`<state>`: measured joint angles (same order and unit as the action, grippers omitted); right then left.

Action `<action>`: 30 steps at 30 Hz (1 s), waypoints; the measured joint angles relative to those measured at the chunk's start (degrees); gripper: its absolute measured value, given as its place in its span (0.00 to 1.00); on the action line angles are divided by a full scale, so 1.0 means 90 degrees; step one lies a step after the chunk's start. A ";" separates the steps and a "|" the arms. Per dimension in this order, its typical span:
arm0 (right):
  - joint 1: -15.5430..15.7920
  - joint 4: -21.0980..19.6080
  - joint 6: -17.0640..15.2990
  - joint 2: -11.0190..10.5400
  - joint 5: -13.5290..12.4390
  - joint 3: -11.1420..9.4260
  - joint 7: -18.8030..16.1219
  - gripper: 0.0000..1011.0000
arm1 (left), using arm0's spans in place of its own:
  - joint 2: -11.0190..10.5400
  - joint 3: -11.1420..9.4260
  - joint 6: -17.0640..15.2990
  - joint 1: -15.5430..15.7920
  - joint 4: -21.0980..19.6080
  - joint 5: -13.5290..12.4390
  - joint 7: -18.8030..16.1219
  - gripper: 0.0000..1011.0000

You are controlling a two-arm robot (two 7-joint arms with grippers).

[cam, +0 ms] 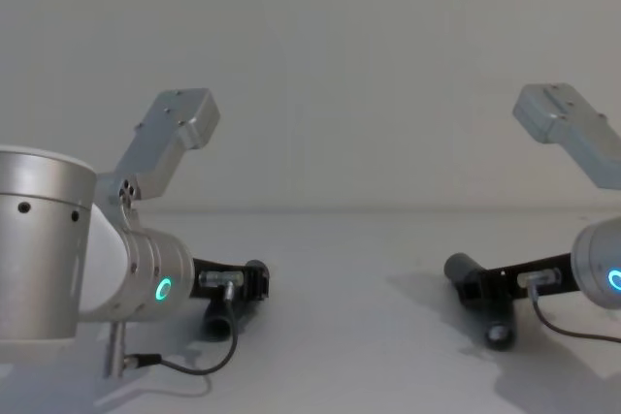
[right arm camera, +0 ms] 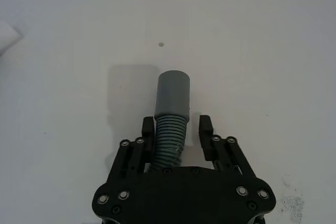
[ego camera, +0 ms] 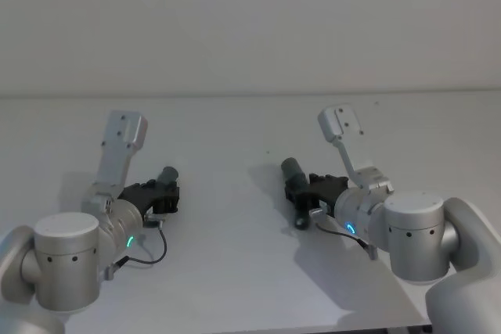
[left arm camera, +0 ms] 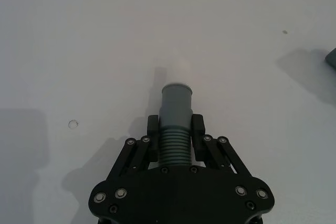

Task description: Use both hands to pick up one end of the pipe from the table, align the ends, and insert them.

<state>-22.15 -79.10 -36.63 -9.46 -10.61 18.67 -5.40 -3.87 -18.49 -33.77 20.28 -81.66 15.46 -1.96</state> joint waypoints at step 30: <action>0.0000 0.0007 -0.0006 0.0004 0.0007 -0.0002 -0.0004 0.24 | 0.0000 0.0000 0.0000 0.0000 0.0000 0.0000 0.0000 0.33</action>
<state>-22.15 -79.03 -36.68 -9.42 -10.54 18.65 -5.44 -3.87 -18.49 -33.77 20.28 -81.66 15.46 -1.96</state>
